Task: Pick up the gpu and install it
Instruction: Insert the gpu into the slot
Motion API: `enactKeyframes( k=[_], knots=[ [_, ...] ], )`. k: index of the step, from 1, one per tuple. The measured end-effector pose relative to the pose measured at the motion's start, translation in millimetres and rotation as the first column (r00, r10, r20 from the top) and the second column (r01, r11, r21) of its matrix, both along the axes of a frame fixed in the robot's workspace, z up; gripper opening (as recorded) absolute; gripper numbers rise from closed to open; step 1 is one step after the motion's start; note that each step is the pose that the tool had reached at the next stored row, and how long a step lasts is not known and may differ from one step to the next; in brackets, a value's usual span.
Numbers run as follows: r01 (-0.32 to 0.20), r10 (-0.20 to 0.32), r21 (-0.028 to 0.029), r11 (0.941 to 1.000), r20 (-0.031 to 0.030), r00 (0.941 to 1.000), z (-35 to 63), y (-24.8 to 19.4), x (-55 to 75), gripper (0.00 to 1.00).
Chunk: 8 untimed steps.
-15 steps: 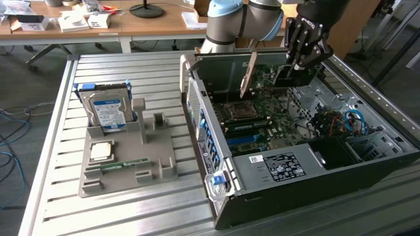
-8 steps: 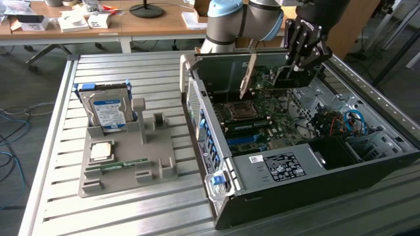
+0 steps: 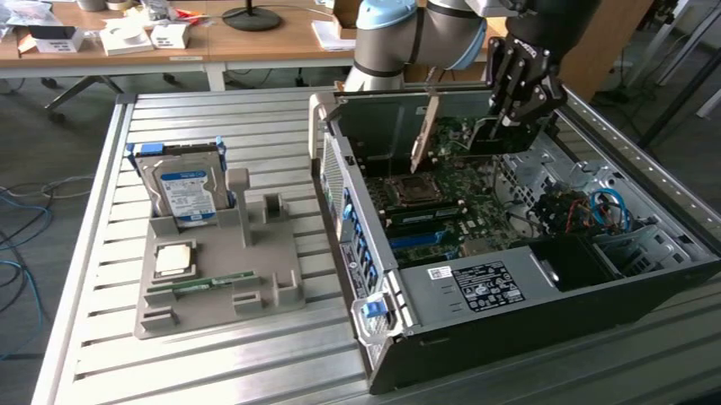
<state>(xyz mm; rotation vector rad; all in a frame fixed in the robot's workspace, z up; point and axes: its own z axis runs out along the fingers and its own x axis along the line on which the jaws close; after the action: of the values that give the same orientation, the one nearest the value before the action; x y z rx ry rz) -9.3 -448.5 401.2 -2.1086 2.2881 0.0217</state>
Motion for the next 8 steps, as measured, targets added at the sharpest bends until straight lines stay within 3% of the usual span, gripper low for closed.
enactKeyframes(
  k=[8],
  knots=[
    [0.000, 0.000, 0.0001, 1.0000, 0.0000, 1.0000, -0.6, 0.0, 0.0, 0.26]
  ],
)
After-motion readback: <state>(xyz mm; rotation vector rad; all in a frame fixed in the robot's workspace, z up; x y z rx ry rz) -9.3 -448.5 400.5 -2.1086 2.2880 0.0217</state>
